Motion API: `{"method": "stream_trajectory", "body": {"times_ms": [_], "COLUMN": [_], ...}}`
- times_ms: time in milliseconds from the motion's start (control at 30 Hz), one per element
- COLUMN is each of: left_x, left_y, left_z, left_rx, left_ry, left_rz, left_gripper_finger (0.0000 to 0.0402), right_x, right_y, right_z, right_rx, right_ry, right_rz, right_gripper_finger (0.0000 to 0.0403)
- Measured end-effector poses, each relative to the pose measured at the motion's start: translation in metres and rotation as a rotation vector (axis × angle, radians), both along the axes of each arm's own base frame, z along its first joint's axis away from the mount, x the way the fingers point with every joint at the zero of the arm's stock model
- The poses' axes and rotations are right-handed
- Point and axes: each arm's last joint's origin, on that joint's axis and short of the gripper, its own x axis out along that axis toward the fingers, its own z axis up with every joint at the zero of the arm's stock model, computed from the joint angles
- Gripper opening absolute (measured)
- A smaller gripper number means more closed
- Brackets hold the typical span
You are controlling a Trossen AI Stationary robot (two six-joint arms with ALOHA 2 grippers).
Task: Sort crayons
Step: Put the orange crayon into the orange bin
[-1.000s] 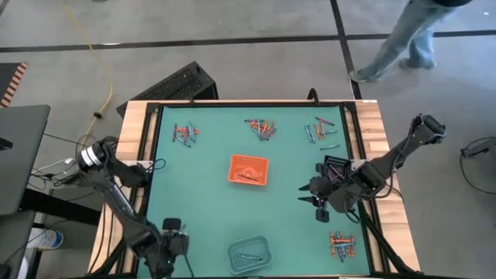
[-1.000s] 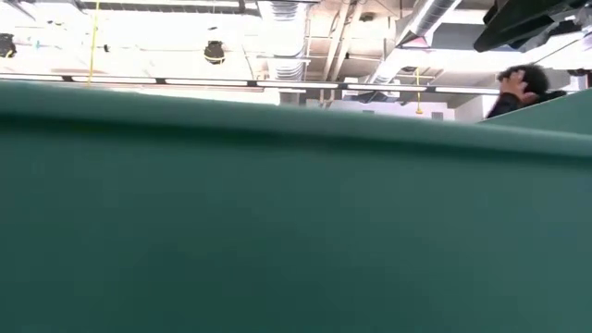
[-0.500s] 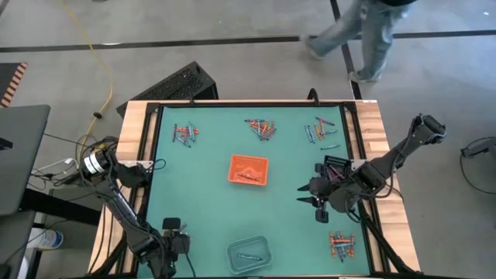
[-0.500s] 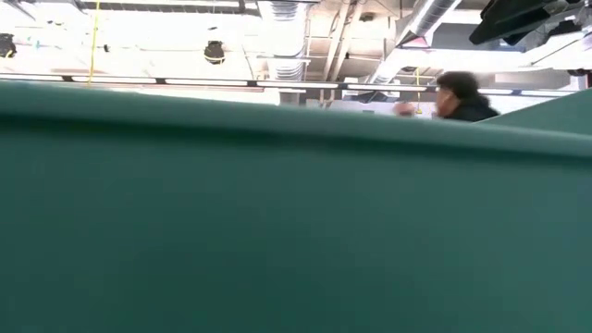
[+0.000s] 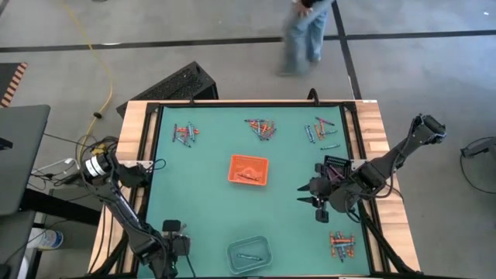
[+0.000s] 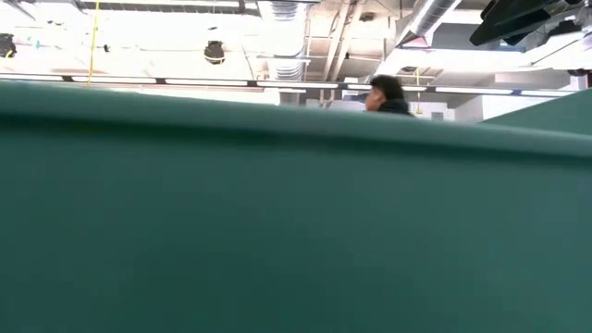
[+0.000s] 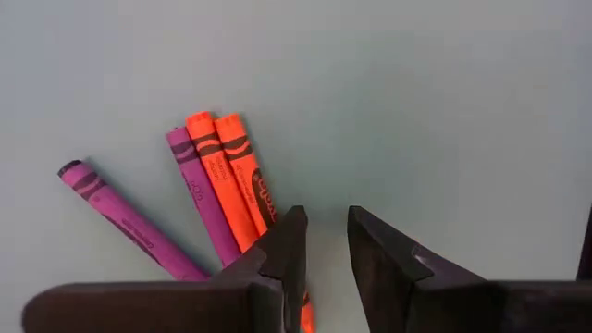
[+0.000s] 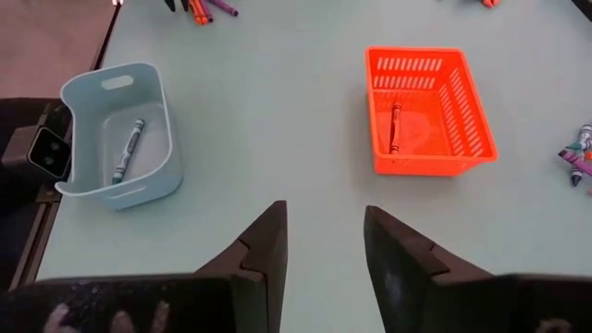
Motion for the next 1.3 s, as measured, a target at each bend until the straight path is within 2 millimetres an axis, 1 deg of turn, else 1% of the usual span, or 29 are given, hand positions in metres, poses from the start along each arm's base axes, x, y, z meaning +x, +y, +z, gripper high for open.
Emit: {"method": "stream_trajectory", "body": {"times_ms": [200, 367, 500, 700, 1300], "left_x": [0.002, 0.004, 0.005, 0.004, 0.006], "left_y": [-0.002, -0.005, -0.004, 0.001, 0.003], "left_z": [0.001, 0.007, 0.014, 0.010, 0.008], "left_rx": [-0.033, -0.041, 0.012, 0.073, 0.073], "left_ry": [0.004, 0.006, -0.010, 0.016, 0.003], "left_rz": [-0.008, -0.010, 0.004, 0.034, 0.066], "left_gripper_finger": [0.0071, 0.0071, 0.0071, 0.0071, 0.0071], "right_x": [0.000, 0.000, 0.000, 0.000, 0.000], "right_y": [0.000, 0.000, 0.000, 0.000, 0.000], "right_z": [0.000, 0.000, 0.000, 0.000, 0.000], "right_rx": [0.000, 0.000, 0.000, 0.000, 0.000], "right_ry": [0.000, 0.000, 0.000, 0.000, 0.000], "right_rz": [0.000, 0.000, 0.000, 0.000, 0.000], "right_gripper_finger": [0.0137, 0.0137, 0.0137, 0.0137, 0.0137]}}
